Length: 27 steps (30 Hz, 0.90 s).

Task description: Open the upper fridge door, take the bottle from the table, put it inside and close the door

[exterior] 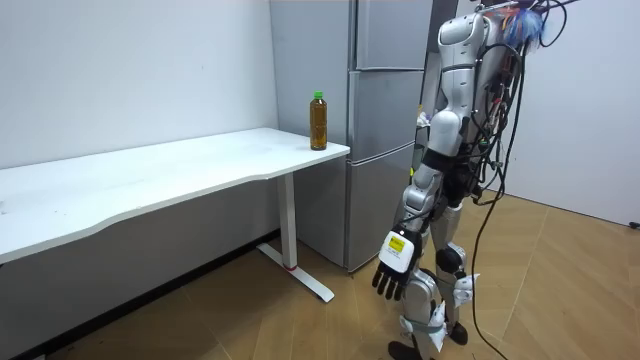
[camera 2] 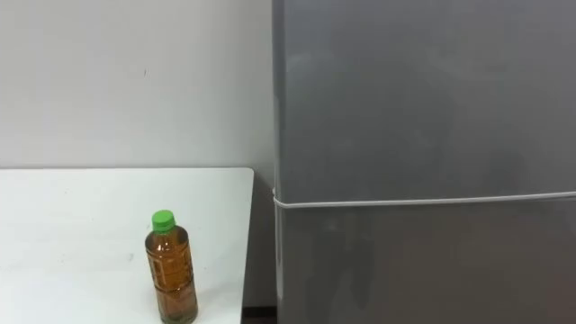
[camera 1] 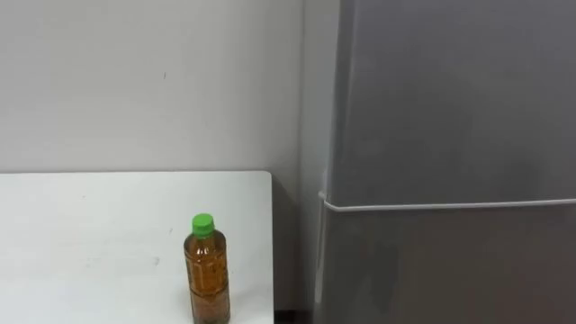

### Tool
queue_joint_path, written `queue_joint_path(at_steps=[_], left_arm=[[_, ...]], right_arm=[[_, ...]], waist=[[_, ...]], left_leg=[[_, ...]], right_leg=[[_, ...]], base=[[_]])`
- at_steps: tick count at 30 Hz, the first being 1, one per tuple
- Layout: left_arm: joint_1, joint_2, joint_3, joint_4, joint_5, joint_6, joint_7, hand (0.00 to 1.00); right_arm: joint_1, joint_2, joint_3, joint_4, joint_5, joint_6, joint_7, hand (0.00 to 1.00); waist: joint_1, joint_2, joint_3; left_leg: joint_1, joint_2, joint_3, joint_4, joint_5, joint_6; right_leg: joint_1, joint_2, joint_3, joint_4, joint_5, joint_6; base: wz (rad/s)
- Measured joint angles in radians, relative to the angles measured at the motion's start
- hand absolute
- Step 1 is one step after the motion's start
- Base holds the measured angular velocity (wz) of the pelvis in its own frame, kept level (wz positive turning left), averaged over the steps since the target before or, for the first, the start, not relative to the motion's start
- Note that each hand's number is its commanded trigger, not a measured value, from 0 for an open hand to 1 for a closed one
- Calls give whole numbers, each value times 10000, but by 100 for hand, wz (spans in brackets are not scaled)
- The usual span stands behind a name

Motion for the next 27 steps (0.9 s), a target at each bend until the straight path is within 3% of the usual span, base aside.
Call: queue_joint_path(at_steps=[12, 15, 18, 23, 27], left_arm=[[-51, 17, 199, -5, -263, 5, 1, 0], [-39, 16, 233, 44, -1026, 14, 1, 0], [46, -56, 717, 74, -1922, 23, 6, 0], [205, -218, 1768, -42, -4810, -54, 366, 0], [175, -155, 2206, -635, -6021, -288, 925, 0]], right_arm=[[2, -14, 81, -11, 112, 16, 32, 0], [12, -33, 78, -7, 360, 137, 42, 0], [18, -31, 40, -9, 413, 203, 44, 0], [44, -28, -75, -25, 402, 210, 20, 0], [151, -44, -282, -112, 346, 197, 21, 0]], waist=[[48, 42, -4], [58, 68, -16], [79, 102, -28], [120, 151, -34], [251, 193, -46]], left_leg=[[-25, 7, -11, -38, -9, 7], [-72, -1, -20, -22, -23, 16], [-66, -1, 4, -26, -22, 15], [-61, 1, -20, -36, -24, 13], [11, -6, -68, -49, -24, 12]], right_leg=[[-59, 6, -70, 1, -1, -1], [-81, -17, -157, -8, -1, 0], [-74, -12, -134, -15, -1, -1], [-73, -10, -140, -28, -10, 1], [10, -23, -191, -12, -10, 0]], base=[[0], [3], [0], [0], [3]])
